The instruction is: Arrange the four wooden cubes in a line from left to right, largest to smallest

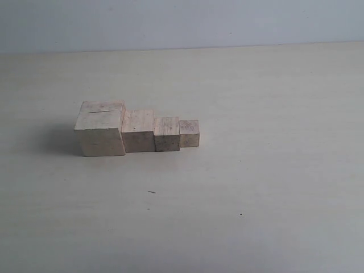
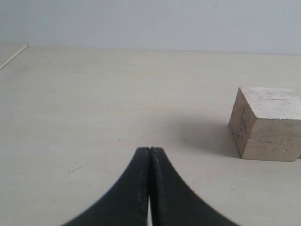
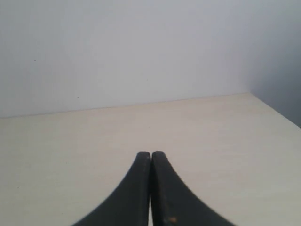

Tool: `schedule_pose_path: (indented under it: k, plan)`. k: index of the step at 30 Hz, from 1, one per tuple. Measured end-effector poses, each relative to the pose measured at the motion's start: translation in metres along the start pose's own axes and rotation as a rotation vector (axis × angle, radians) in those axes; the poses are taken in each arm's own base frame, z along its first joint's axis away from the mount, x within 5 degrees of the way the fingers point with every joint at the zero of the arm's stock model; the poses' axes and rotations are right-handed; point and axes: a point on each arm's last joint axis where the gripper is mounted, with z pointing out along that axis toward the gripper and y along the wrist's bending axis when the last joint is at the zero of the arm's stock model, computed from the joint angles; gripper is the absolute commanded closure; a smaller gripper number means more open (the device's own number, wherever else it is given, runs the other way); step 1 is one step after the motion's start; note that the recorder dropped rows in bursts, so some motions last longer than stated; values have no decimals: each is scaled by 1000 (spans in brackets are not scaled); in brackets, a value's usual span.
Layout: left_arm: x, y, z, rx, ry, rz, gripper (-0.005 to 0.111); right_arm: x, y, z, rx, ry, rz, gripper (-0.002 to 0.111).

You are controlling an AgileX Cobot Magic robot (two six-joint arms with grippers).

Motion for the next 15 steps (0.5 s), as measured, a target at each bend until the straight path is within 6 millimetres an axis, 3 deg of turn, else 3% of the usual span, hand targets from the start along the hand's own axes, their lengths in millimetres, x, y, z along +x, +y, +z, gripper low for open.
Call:
schedule_pose_path:
  k: [10, 15]
  plan:
    - [0, 0, 0, 0, 0, 0, 107, 25, -1, 6, -10, 74, -43, 108]
    - [0, 0, 0, 0, 0, 0, 107, 26, -2, 7, -9, 78, -65, 108]
